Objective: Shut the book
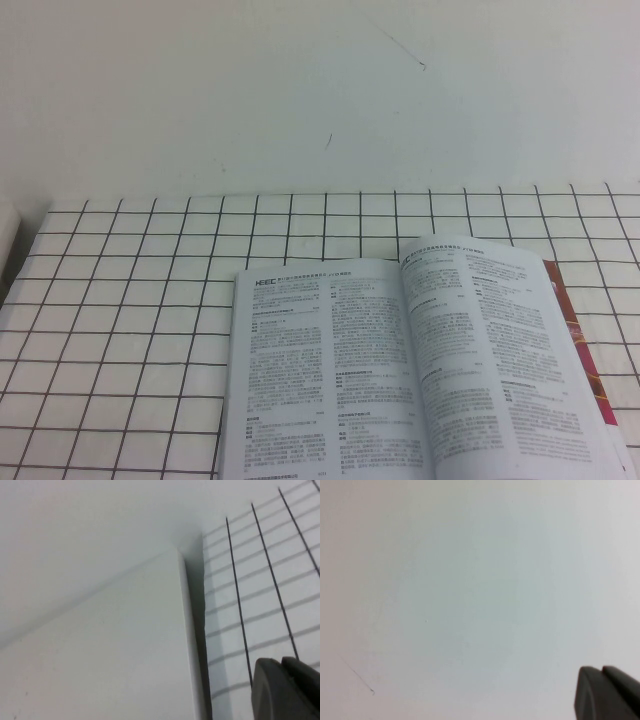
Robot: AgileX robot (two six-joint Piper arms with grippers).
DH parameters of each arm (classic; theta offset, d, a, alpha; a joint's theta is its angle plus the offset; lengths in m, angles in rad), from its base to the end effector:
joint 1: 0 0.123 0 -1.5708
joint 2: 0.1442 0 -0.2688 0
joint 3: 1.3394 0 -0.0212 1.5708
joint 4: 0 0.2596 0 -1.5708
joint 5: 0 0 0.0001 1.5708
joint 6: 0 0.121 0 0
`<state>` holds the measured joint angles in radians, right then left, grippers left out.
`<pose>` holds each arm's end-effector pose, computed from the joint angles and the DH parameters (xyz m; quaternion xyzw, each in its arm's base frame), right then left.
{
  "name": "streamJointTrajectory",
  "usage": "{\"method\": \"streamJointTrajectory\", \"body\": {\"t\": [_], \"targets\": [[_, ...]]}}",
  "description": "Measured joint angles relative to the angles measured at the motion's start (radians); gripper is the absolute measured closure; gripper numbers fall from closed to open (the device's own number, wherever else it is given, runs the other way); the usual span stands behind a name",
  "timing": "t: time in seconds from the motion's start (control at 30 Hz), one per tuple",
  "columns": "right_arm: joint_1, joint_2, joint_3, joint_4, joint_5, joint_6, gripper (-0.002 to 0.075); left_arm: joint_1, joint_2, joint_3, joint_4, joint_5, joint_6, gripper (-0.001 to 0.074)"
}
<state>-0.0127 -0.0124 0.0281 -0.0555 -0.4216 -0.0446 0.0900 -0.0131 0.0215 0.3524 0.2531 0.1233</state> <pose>0.0976 0.0015 0.2551 -0.0309 0.5125 -0.0405 0.8572 0.1082 0.0203 0.1805 0.1143 0.7523 0.2093 0.6141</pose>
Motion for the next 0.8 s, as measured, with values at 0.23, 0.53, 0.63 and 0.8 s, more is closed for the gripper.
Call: {"method": "streamJointTrajectory", "body": {"t": [0.23, 0.53, 0.63, 0.8], "targets": [[0.000, 0.000, 0.000, 0.000, -0.133, 0.019, 0.0729, 0.000, 0.000, 0.000, -0.067, -0.300, -0.084, 0.0738], [0.000, 0.000, -0.018, 0.000, -0.306, 0.023, 0.0729, 0.000, 0.000, 0.000, -0.086, -0.737, -0.421, 0.0738], [0.000, 0.000, -0.098, 0.005, -0.306, 0.024, 0.0729, 0.000, 0.000, 0.000, -0.108, -0.946, -0.501, 0.0738], [0.000, 0.000, -0.323, 0.027, -0.282, 0.068, 0.0729, 0.000, -0.001, -0.066, -0.175, -1.044, -0.617, 0.0738]]}}
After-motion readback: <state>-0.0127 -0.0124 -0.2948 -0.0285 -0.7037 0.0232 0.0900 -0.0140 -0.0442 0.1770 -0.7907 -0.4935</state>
